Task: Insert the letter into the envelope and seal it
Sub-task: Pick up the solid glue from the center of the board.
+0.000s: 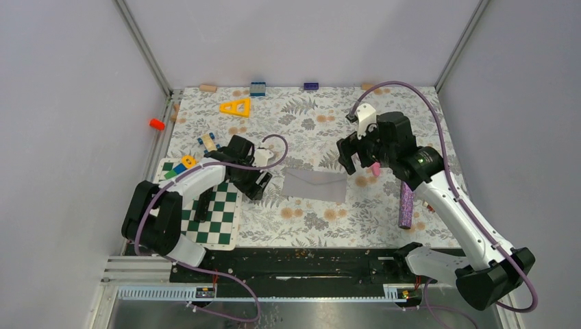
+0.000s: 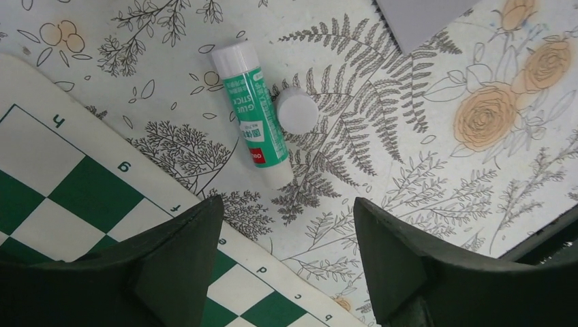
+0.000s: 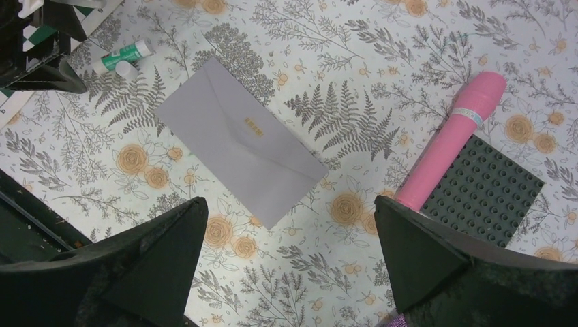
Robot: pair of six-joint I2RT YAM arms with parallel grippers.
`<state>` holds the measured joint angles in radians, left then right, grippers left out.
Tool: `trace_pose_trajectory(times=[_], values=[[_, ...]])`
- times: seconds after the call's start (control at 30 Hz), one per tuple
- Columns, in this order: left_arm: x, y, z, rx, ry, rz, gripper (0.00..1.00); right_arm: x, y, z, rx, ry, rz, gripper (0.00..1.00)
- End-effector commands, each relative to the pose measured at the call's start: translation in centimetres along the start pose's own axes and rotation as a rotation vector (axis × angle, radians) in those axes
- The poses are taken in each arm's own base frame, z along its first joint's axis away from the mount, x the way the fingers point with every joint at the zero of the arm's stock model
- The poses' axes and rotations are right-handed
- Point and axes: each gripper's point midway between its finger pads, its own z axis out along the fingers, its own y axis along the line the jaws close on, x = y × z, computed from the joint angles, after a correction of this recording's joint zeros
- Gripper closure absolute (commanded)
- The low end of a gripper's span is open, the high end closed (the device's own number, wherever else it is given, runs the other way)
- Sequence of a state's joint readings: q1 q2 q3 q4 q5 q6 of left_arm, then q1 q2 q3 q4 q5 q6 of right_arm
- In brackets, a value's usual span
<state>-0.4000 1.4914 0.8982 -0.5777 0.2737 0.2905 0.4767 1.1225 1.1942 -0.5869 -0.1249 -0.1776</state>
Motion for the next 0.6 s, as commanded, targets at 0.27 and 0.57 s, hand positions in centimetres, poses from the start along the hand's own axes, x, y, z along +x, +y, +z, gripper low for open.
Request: trace_pose_trajectory(times=[0.27, 0.57], values=[[-1.4, 1.6, 1.8, -0.063, -0.027, 0.007, 0.37, -0.7, -0.3, 0.2, 0.015, -0.038, 0.008, 0.01], [-1.6, 1.7, 3.0, -0.054, -0.015, -0.008, 0.42, -0.6, -0.5, 0.3, 0.021, -0.041, 0.002, 0.00]])
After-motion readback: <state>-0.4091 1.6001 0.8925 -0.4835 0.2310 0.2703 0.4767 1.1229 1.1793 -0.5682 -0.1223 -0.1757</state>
